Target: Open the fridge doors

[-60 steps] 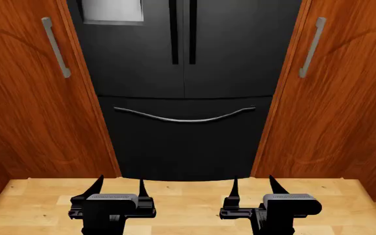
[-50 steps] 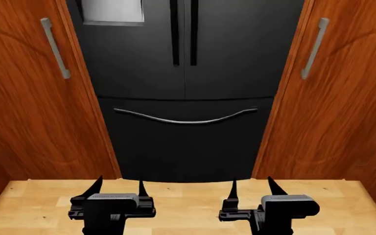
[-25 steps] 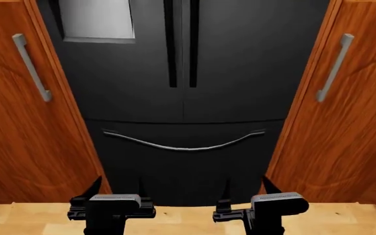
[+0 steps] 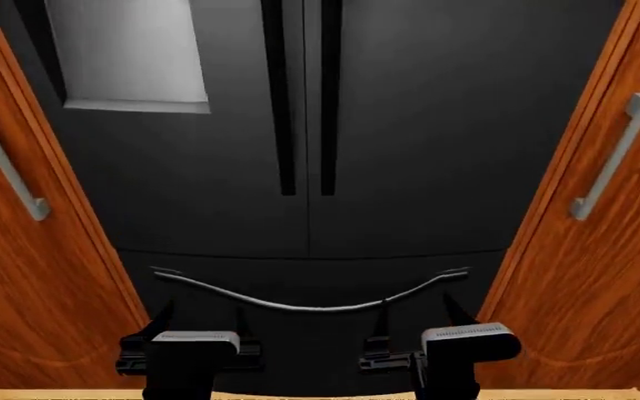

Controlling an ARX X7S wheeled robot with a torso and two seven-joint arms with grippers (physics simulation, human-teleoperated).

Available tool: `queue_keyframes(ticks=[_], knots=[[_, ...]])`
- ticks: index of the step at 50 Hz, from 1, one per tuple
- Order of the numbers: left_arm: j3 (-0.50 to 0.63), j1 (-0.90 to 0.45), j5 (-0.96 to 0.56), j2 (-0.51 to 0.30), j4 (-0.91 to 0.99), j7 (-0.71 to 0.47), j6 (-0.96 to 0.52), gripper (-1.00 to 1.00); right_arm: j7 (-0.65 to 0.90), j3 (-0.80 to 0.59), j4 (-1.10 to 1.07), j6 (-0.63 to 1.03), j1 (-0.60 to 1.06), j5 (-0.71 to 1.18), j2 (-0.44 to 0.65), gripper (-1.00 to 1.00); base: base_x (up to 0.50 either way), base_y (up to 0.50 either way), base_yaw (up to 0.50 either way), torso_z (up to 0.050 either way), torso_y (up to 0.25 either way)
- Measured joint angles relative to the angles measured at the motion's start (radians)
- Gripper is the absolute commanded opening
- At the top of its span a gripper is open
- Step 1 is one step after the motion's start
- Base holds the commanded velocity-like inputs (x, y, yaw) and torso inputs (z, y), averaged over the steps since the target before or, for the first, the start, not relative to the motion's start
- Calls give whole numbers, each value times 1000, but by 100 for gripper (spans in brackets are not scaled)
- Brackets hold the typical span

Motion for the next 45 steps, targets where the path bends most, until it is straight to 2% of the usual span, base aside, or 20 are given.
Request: queue_keyframes(ticks=[7,13,20,26,35,40,45], knots=[[-2,0,-34,-5,6,1,-10,100,25,-41,-93,148,97,-66,-19,100,0,0,0,0,0],[-22,-3,-103,-6,17,10,-38,100,82,-119,-71,303,362,-75,-48,100,0,0,0,0,0],[-28,-3,-138,-9,19,10,-40,100,166,-212,66,381,647,-10,-65,100,0,0,0,0,0],[-23,-1,-144,-13,18,4,-28,100,213,-274,139,425,805,58,-70,100,0,0,0,0,0],[-16,2,-151,-19,18,-6,-13,100,253,-348,196,461,939,150,-73,100,0,0,0,0,0],[-14,3,-158,-23,19,-9,-9,100,267,-379,289,435,1002,193,-76,100,0,0,0,0,0],[-12,4,-169,-26,21,-12,-8,100,284,-453,469,351,1083,294,-80,100,0,0,0,0,0]])
